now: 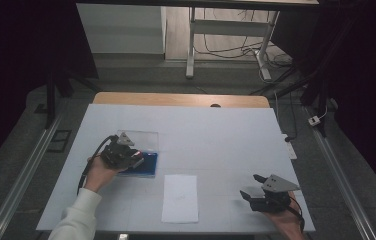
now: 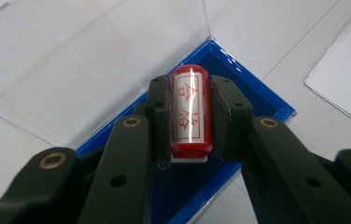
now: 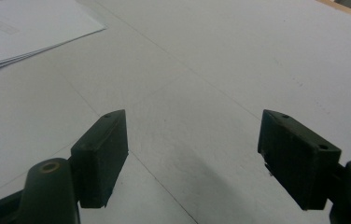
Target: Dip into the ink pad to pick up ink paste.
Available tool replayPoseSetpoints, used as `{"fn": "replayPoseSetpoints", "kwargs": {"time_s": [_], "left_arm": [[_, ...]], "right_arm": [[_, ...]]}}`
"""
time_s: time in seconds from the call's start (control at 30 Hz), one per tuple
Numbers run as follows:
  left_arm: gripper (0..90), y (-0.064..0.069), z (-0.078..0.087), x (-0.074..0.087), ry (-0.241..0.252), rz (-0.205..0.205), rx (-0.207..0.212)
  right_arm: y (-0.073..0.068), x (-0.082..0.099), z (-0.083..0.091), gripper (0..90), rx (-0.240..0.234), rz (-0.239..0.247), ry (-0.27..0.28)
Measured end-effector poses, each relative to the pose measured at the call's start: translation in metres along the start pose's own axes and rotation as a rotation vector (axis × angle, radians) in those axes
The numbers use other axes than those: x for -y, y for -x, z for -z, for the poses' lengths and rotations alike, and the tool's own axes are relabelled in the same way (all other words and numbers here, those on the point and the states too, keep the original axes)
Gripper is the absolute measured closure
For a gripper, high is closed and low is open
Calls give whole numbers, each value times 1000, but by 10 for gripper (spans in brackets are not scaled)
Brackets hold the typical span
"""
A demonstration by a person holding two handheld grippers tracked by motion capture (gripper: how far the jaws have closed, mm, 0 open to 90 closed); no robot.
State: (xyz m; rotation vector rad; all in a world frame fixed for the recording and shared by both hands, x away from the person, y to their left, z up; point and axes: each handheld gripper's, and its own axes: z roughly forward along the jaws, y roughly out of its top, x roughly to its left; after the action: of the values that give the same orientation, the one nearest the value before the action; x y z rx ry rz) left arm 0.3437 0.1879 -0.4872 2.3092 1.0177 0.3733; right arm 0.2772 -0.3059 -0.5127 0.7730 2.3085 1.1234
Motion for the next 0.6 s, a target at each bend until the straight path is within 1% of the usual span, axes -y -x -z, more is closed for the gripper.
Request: {"fn": "replayPoseSetpoints", "kwargs": {"time_s": [0.23,0.6], "left_arm": [[701,0,0,-1,-14,9,2],[704,2,-1,-5,-42,17,-11]], "right_arm": [[0,0,0,239,3,-1,-1],[0,-1,0,240,9,7,-10]]}}
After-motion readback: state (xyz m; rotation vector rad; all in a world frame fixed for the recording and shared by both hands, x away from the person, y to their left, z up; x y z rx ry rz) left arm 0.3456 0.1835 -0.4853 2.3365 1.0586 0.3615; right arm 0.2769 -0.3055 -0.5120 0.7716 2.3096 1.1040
